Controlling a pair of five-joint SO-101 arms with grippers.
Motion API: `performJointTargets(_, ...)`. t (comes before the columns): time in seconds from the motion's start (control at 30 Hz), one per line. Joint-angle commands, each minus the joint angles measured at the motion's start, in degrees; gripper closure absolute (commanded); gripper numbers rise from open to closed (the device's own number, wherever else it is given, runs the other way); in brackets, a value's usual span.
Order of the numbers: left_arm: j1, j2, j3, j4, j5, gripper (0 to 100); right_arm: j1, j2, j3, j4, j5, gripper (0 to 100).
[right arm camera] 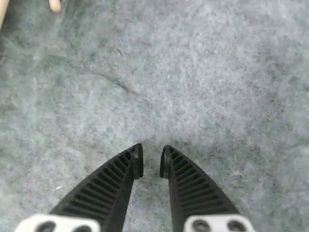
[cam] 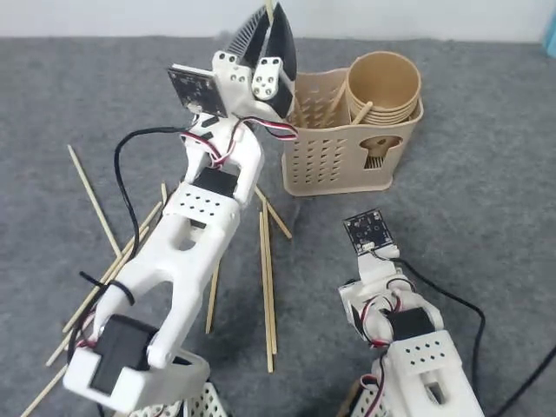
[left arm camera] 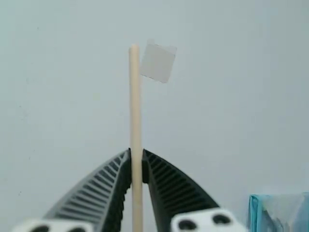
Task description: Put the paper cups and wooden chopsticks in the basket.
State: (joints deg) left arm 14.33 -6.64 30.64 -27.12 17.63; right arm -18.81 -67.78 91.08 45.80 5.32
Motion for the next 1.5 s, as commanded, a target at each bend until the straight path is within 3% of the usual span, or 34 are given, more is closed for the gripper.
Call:
performJointTargets(0.0,0.8,-2.7,-1.7,9.1,-0.4,82,0.7,-0.8,-0.6,-0.5,0.9,92.6)
performJointTargets(0.07,0.7,-5.5,-0.9,14.2,-0.4,74,0.7,-0.8,-0.6,-0.5,0.9,92.6)
performJointTargets(0.13,0.7,-9.3,0.2,19.1,-0.3,72,0.7,-0.8,-0.6,-0.5,0.9,92.6)
performJointTargets(0.33,-3.0,-26.5,5.6,31.9,-0.3,82,0.7,-0.8,-0.6,-0.5,0.9,92.6)
performJointTargets(0.53,-11.8,-45.3,13.4,49.7,-0.4,99,0.7,-0.8,-0.6,-0.5,0.9,92.6)
performJointTargets(0.73,-25.5,-62.1,29.7,64.6,-0.4,99,0.7,-0.8,-0.6,-0.4,0.9,92.6)
performJointTargets(0.87,-37.9,-72.3,41.7,67.2,-0.6,99,0.1,-0.8,-0.6,-0.4,0.9,92.3)
performJointTargets(0.97,-43.2,-78.9,50.9,67.3,-0.9,99,0.1,-0.8,-0.6,-0.7,0.9,92.2)
performJointTargets(1.07,-47.0,-85.4,61.1,67.3,-6.2,99,-0.3,-0.8,-0.8,-0.9,0.9,92.2)
performJointTargets(1.17,-48.3,-90.3,66.3,70.0,-10.6,99,-3.4,-0.8,-2.2,-0.4,1.2,92.2)
performJointTargets(1.27,-48.0,-93.6,65.9,76.0,-11.3,98,-7.8,-0.3,-5.3,0.1,7.3,92.2)
performJointTargets(1.47,-49.5,-95.3,66.1,76.3,-11.3,98,-15.3,0.8,-22.7,8.0,9.3,92.2)
